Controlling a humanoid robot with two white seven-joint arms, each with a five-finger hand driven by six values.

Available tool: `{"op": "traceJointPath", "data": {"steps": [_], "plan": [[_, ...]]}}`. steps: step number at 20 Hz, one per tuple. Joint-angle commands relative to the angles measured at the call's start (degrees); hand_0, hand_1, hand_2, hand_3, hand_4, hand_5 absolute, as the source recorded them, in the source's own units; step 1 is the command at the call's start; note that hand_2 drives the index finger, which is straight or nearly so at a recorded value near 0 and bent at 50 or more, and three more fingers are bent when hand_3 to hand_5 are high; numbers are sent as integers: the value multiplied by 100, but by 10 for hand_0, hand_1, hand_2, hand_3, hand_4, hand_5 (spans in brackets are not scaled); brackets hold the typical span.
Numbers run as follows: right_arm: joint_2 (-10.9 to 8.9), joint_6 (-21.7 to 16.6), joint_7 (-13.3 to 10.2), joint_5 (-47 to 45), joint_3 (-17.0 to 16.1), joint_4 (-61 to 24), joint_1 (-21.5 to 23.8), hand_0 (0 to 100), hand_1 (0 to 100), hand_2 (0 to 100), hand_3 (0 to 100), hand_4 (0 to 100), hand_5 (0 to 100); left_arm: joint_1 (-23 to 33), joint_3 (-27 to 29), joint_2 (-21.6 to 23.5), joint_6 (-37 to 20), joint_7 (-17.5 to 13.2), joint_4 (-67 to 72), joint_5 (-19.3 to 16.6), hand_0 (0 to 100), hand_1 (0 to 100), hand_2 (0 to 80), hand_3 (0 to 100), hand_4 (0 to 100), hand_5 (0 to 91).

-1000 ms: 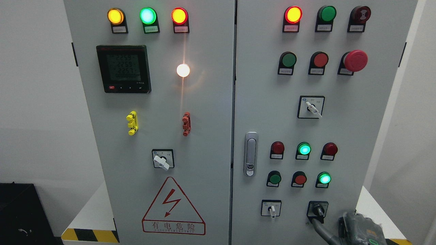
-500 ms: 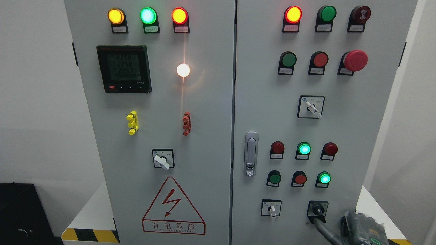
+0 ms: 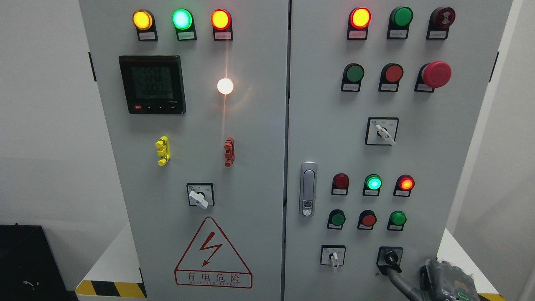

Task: Flip black knob to close circuit

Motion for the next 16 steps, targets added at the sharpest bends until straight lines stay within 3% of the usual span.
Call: {"op": "traceJointPath", "data": {"steps": [1, 16], "plan": [[-25, 7, -37, -21, -63, -26, -9, 0, 22, 894, 1000, 903, 912, 0, 0, 0, 0, 4, 0, 0, 120, 556, 0, 0, 0, 0], [10, -1, -28, -48, -107, -132, -18, 0, 24, 894, 1000, 903, 912, 0, 0, 0, 0, 4, 0, 0, 120, 556, 0, 0, 0, 0]]}}
